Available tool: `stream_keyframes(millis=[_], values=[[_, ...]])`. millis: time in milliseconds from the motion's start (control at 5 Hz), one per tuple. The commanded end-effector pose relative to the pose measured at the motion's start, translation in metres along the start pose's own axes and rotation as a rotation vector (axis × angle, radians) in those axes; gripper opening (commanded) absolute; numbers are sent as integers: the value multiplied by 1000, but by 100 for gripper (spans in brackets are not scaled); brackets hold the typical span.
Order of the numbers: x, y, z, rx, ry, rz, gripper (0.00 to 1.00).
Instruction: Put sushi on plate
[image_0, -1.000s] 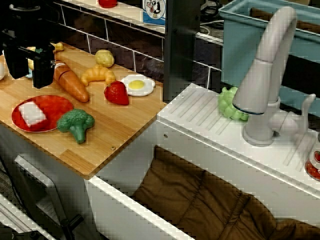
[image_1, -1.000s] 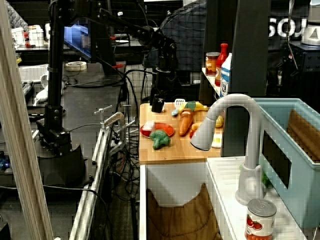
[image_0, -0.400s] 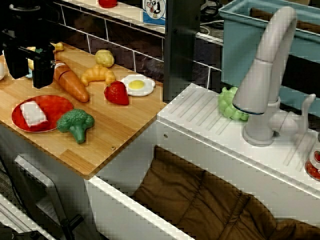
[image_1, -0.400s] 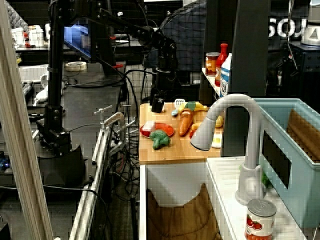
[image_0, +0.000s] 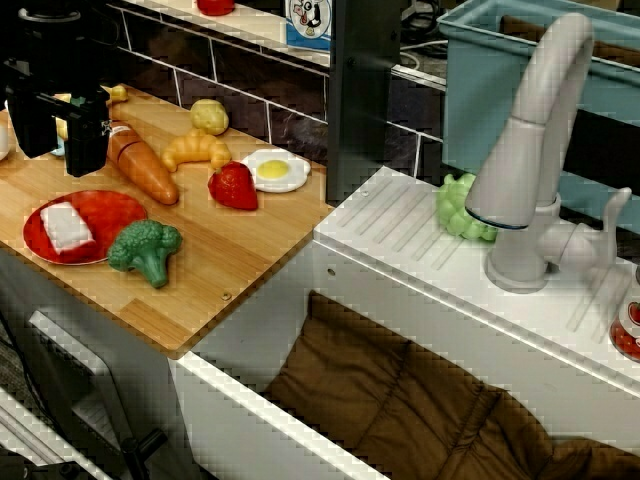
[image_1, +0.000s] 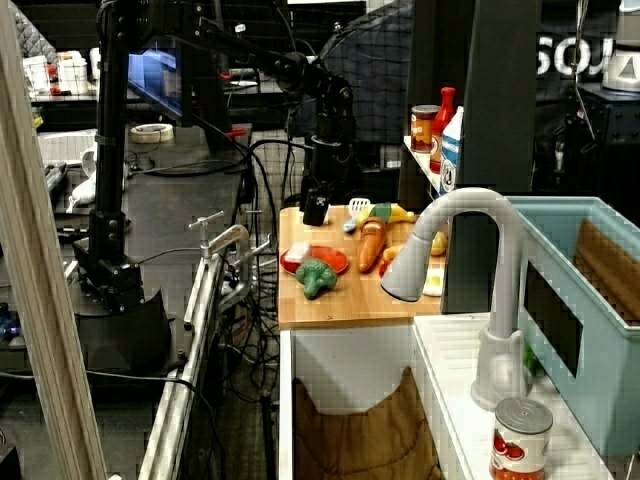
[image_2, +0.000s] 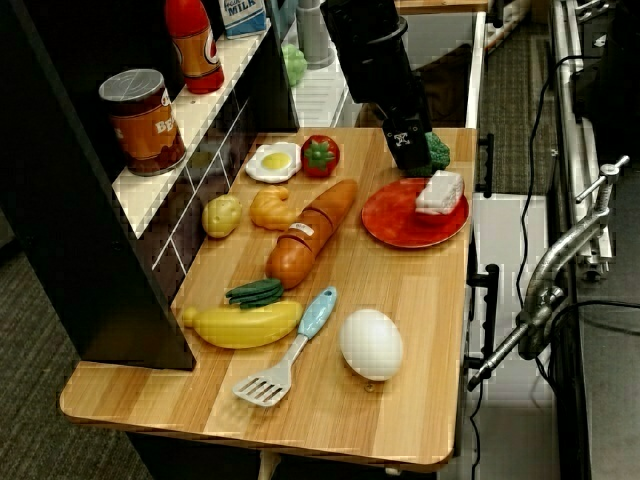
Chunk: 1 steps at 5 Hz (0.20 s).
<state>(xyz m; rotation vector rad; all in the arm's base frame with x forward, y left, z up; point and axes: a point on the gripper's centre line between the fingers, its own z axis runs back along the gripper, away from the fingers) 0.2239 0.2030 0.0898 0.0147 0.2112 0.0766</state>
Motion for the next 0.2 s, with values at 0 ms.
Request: stream_keyframes(millis=[0], values=[[0, 1, 21, 38, -53, 7, 100]])
